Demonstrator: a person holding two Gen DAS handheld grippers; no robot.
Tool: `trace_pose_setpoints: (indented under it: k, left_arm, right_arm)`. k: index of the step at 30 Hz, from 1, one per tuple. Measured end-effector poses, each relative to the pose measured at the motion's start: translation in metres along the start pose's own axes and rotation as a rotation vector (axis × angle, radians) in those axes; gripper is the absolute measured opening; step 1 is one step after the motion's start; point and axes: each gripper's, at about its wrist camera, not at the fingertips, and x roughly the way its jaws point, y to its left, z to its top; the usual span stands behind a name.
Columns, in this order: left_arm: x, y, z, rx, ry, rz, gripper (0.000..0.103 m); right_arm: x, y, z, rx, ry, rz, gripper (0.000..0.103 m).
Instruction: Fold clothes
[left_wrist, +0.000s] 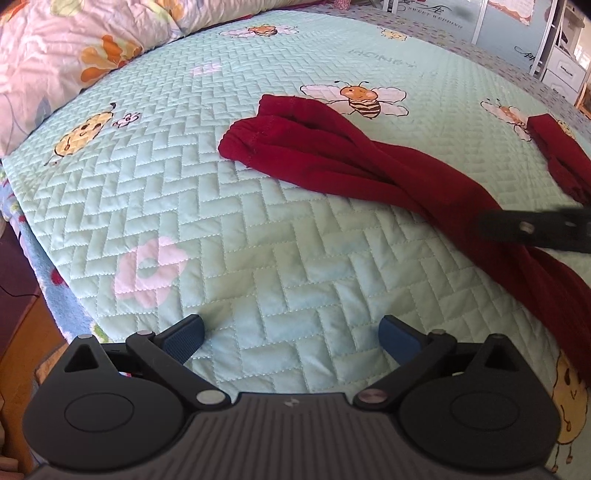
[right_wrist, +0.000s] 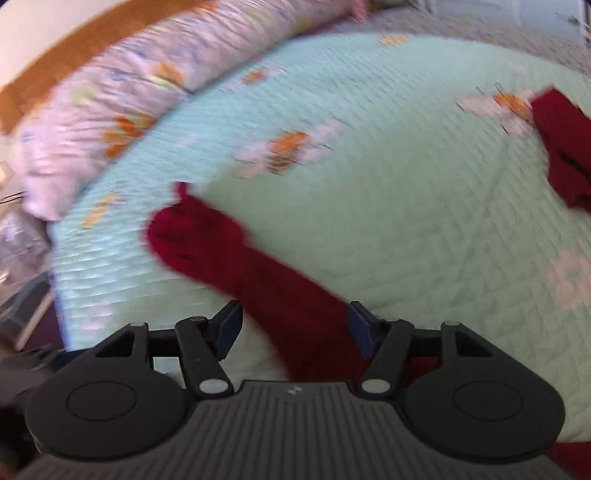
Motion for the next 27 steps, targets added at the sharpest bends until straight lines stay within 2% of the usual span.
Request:
trace_pose_setpoints:
  k: [2, 6, 8, 11, 14, 16, 19, 22, 27]
  left_arm:
    - [0.000, -0.001, 0.001, 0.003, -0.002, 0.003, 0.103]
    - [-0.006, -0.005, 0.004, 0.007, -0.015, 0.005, 0.101]
    - [-0.012, -0.012, 0.006, 0.020, -0.007, -0.028, 0.099]
    - [-0.027, -0.035, 0.007, 0.058, -0.004, -0.143, 0.096]
    - [-0.040, -0.080, 0.002, 0.161, 0.024, -0.295, 0.096]
    - [-0.048, -0.121, -0.007, 0.251, 0.051, -0.393, 0.096]
    - [-0.060, -0.188, -0.024, 0.392, 0.093, -0.516, 0.096]
    - [-0.062, -0.243, -0.036, 0.470, 0.145, -0.563, 0.095]
    - [-0.060, -0.308, -0.045, 0.560, 0.159, -0.516, 0.095]
  right_arm:
    - [-0.012, 0.004, -0.010, -0.020, 0.000, -0.017, 0.065]
    - [-0.035, -0.012, -0.036, 0.048, -0.010, -0.060, 0.065]
    - [-0.052, -0.026, -0.045, 0.099, -0.028, -0.079, 0.065]
    - [-0.077, -0.049, -0.058, 0.177, -0.055, -0.107, 0.065]
    - [-0.106, -0.074, -0.073, 0.261, -0.086, -0.150, 0.066]
    - [-0.132, -0.099, -0.089, 0.326, -0.115, -0.225, 0.066]
    - [-0.164, -0.126, -0.113, 0.389, -0.161, -0.287, 0.066]
    - [-0.195, -0.151, -0.135, 0.434, -0.212, -0.342, 0.066]
    - [-0.218, -0.177, -0.148, 0.391, -0.272, -0.440, 0.070]
